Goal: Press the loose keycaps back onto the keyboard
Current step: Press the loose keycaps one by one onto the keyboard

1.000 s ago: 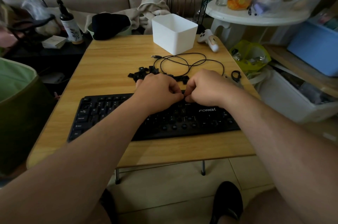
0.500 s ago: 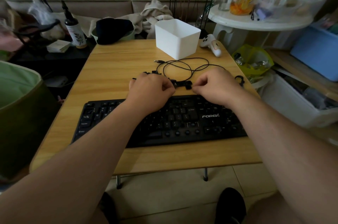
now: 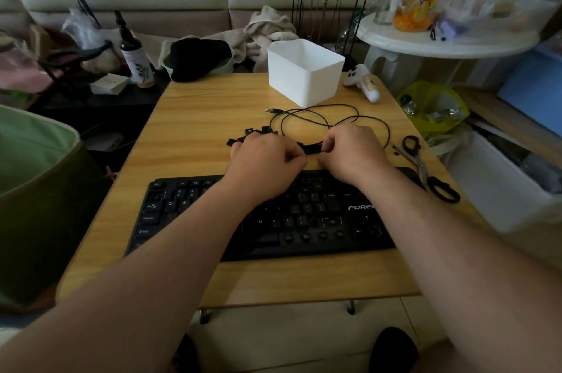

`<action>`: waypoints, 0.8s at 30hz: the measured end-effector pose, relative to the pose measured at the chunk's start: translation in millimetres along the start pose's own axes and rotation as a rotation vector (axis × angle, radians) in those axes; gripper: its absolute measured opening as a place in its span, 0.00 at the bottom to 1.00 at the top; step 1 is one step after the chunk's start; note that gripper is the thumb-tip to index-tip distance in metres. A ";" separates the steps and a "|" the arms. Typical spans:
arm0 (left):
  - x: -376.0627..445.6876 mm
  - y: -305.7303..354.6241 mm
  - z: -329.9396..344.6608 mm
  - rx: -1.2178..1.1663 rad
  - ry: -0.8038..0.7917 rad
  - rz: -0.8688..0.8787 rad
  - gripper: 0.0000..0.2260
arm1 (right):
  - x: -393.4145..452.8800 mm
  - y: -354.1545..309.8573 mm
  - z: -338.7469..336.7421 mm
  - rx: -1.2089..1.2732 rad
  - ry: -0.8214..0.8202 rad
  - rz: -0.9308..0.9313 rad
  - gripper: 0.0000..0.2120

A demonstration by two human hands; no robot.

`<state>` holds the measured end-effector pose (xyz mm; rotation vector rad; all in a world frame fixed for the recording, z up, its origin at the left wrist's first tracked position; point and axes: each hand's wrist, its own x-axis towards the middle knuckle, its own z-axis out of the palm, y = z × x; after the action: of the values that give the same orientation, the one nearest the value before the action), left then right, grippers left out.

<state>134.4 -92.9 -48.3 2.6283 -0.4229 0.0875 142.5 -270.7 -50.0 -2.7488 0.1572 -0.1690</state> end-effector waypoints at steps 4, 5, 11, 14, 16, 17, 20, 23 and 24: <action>1.4 -3.4 1.2 -0.196 0.097 0.017 0.10 | -1.5 -3.1 -11.7 0.344 -0.031 0.022 0.03; 0.5 -1.9 0.2 -0.263 0.121 0.028 0.12 | -3.4 -5.9 -16.2 0.553 -0.063 0.050 0.02; -9.0 12.5 -7.1 -0.472 0.260 0.104 0.12 | -13.7 -8.0 -37.8 1.272 -0.389 0.215 0.07; -12.4 14.8 -6.1 -0.464 0.284 0.124 0.12 | -16.2 -3.7 -40.6 1.300 -0.415 0.230 0.07; -14.2 15.9 -4.5 -0.469 0.291 0.133 0.12 | -18.0 -1.8 -41.4 1.299 -0.417 0.230 0.06; -14.9 16.6 -3.9 -0.475 0.295 0.135 0.13 | -18.5 -0.8 -41.9 1.298 -0.414 0.232 0.05; -16.2 19.0 -2.4 -0.506 0.303 0.127 0.15 | -20.5 1.6 -42.8 1.285 -0.406 0.235 0.05; -18.4 21.2 -2.1 -0.515 0.296 0.132 0.13 | -22.9 3.8 -44.2 1.275 -0.415 0.221 0.05; -19.0 21.4 -2.2 -0.511 0.296 0.137 0.12 | -23.3 4.5 -44.3 1.271 -0.418 0.218 0.05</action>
<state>109.7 -104.5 -39.4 2.0437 -0.4504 0.3581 113.0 -287.9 -13.2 -1.4388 0.1536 0.2815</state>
